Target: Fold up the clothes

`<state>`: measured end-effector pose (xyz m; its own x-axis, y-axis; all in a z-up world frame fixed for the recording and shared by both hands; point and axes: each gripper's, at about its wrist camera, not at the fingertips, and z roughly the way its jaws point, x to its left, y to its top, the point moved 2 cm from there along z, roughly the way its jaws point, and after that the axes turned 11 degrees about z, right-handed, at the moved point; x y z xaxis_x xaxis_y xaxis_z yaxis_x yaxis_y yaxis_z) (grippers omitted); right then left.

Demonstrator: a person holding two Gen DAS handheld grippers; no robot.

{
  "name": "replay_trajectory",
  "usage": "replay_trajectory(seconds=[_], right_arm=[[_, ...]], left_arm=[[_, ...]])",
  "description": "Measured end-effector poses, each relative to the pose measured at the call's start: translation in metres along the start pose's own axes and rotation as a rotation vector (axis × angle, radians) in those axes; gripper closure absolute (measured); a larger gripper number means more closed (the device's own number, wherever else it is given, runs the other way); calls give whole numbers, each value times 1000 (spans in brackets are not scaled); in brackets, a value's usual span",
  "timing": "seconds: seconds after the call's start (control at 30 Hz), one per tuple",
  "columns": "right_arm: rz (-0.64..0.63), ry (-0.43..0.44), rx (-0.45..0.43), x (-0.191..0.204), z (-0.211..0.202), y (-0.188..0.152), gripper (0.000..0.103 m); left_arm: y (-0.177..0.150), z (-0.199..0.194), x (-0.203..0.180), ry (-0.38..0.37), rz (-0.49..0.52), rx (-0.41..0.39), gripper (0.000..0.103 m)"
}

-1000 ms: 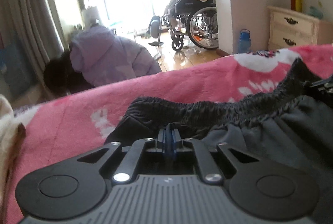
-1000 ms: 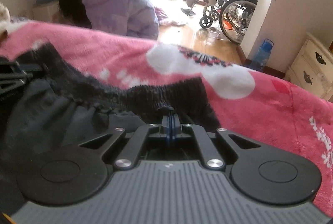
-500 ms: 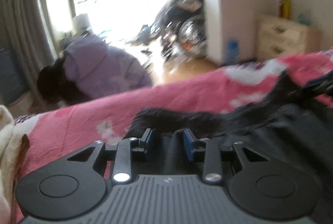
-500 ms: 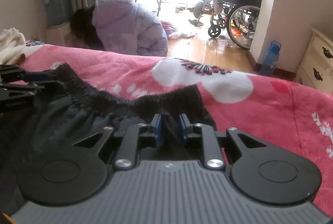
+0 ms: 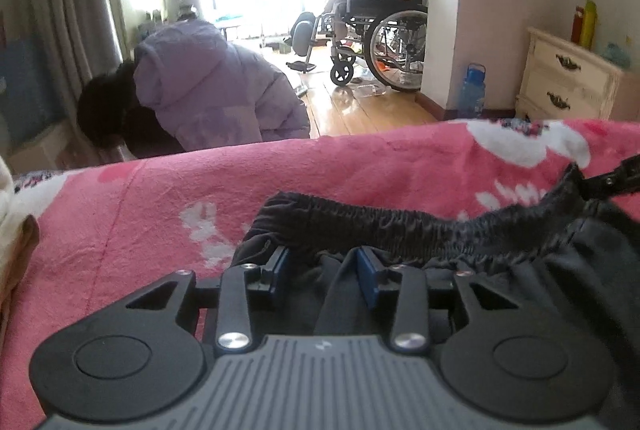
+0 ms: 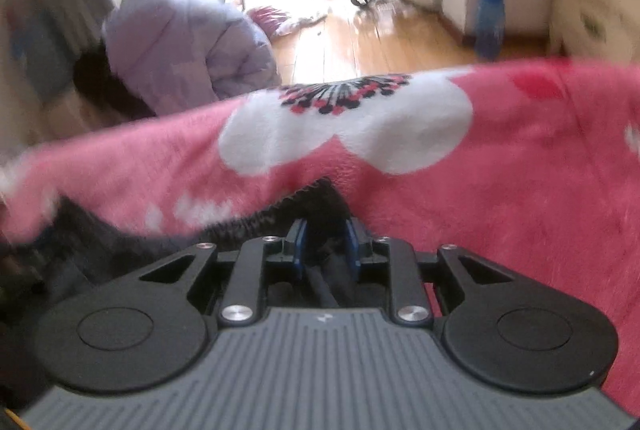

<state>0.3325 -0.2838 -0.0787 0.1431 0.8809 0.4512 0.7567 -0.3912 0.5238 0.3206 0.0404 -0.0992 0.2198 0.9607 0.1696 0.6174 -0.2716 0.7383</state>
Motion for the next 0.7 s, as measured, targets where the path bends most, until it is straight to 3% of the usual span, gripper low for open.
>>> replay_trajectory(seconds=[0.1,0.27,0.53,0.7], right_arm=[[141,91,-23,-17,-34,2,82],[208,138,-64,-41,-97,-3,81],[149,141,-146,-67,-211,-29,77],[66,95,-152,-75,-265,-60,72]], left_arm=[[2,-19,10,4,-45,-17,60],[9,-68,23,-14,-60,-68,59],[4,-178,55,-54,-166,-125,55],[-9,-236,56,-98,-113,-81,55]])
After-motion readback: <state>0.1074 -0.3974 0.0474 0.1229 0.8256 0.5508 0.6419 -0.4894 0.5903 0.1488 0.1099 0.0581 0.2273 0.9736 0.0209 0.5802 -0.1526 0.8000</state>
